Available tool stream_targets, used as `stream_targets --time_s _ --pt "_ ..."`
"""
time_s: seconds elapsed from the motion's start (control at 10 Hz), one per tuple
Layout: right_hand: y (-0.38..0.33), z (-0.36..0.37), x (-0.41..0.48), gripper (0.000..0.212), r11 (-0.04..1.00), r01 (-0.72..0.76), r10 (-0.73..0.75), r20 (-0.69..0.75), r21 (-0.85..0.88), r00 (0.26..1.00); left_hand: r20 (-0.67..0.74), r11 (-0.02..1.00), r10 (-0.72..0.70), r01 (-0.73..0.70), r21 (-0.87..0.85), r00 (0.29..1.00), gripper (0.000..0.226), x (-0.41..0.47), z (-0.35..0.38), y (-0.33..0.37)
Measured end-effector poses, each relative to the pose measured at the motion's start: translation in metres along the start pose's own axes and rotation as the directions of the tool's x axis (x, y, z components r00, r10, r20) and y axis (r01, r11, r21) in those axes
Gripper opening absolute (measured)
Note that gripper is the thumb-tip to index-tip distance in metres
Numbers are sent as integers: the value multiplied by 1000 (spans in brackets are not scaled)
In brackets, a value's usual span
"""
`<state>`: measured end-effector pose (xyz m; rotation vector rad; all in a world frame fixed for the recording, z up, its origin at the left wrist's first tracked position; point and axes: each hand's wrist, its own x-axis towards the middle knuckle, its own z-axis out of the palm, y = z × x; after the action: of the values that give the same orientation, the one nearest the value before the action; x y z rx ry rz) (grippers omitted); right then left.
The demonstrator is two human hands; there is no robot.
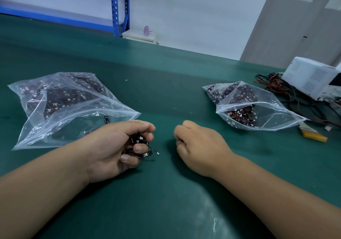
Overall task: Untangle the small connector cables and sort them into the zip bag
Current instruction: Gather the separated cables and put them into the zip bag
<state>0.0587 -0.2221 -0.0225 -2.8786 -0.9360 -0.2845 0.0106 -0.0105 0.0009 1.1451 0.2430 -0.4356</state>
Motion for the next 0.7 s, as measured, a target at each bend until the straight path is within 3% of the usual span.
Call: stream_targets --time_s 0.1,0.4,0.5,0.6,0.7 --pt "5 0 1 43 997 -18 22 50 -80 999 2 1000 0 0 -2 1000 11 0 1 0" --pt "21 -14 -12 48 990 -58 61 19 -125 998 2 1000 -3 3 0 1000 12 1 0 0" --pt "31 -34 -16 51 988 -128 134 -69 90 989 1 1000 -2 2 2 1000 11 1 -1 0" --pt "52 -57 -17 45 872 -326 419 -215 364 882 24 1000 9 -9 11 1000 11 1 -1 0" --pt "87 -77 -15 35 844 -509 537 -254 172 804 39 1000 12 -12 9 999 13 1 -2 0"
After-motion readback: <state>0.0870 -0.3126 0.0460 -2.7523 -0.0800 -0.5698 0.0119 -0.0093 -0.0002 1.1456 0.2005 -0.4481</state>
